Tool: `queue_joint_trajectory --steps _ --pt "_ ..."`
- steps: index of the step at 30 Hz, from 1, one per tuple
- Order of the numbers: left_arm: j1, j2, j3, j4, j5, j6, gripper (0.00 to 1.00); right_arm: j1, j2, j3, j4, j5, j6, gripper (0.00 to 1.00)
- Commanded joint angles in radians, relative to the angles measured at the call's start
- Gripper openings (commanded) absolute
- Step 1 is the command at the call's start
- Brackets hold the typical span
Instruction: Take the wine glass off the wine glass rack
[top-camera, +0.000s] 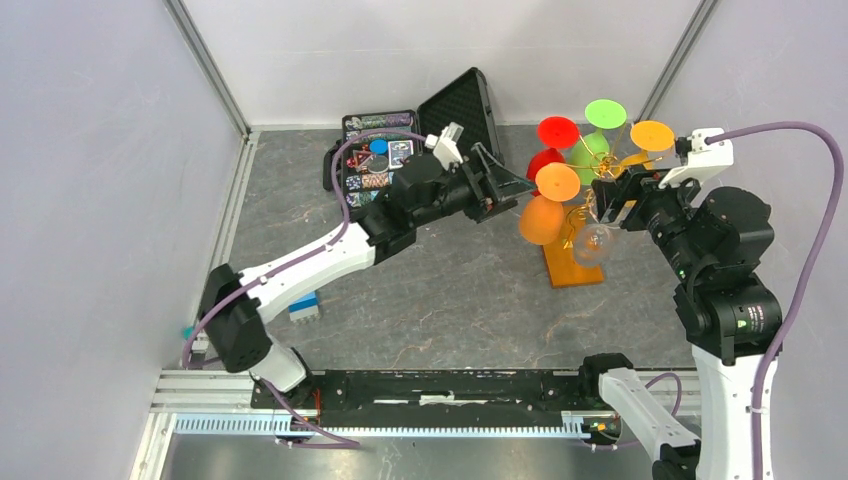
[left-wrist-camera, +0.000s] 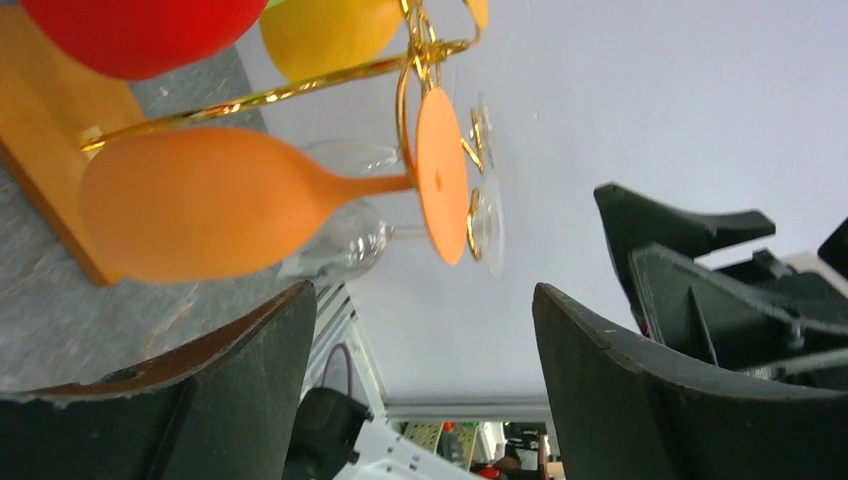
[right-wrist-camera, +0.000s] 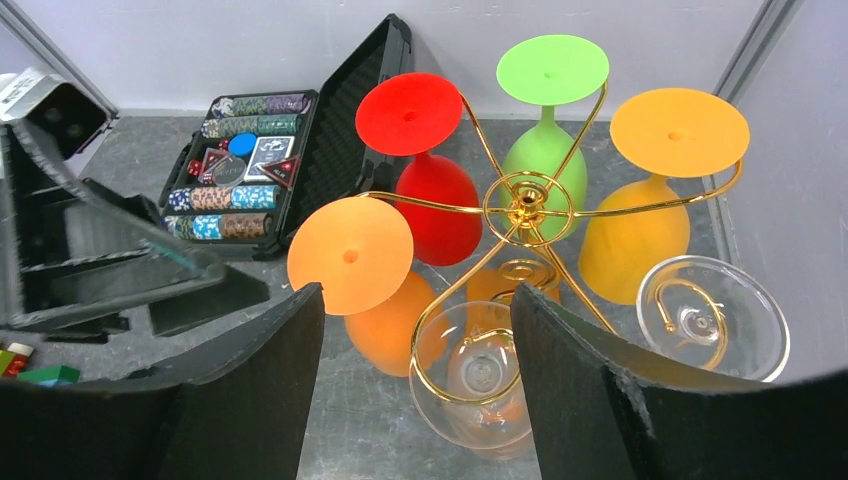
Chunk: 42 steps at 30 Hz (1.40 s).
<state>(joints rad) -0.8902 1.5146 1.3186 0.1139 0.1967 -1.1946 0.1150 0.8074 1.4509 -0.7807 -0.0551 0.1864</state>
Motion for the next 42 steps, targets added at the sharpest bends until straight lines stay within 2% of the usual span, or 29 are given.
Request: queue_joint_trajectory --steps 1,5,9,14,23,28,30,36,42 --pt "-0.011 0.083 0.118 0.066 -0.050 -0.087 0.81 -0.005 -0.013 0.023 0.021 0.017 0.022 0.73" --pt "-0.013 0.148 0.151 0.066 -0.072 -0.143 0.69 -0.005 -0.027 -0.003 0.038 0.017 0.040 0.73" --pt "-0.013 0.187 0.189 0.073 -0.055 -0.161 0.50 -0.005 -0.033 -0.007 0.045 0.020 0.052 0.72" --pt "-0.013 0.189 0.204 0.063 -0.051 -0.147 0.40 -0.004 -0.041 -0.017 0.052 0.026 0.061 0.72" --pt "-0.013 0.215 0.231 0.049 -0.037 -0.137 0.36 -0.005 -0.045 -0.020 0.064 0.026 0.066 0.72" --pt "-0.013 0.237 0.257 0.043 -0.012 -0.134 0.50 -0.005 -0.045 -0.030 0.065 0.026 0.062 0.72" --pt "-0.013 0.249 0.272 0.036 0.003 -0.133 0.53 -0.005 -0.047 -0.035 0.067 0.024 0.059 0.72" --pt "-0.026 0.259 0.287 0.017 0.007 -0.131 0.46 -0.005 -0.051 -0.043 0.071 0.024 0.053 0.72" --pt "-0.037 0.230 0.260 -0.005 -0.023 -0.114 0.45 -0.004 -0.060 -0.055 0.072 0.032 0.047 0.72"
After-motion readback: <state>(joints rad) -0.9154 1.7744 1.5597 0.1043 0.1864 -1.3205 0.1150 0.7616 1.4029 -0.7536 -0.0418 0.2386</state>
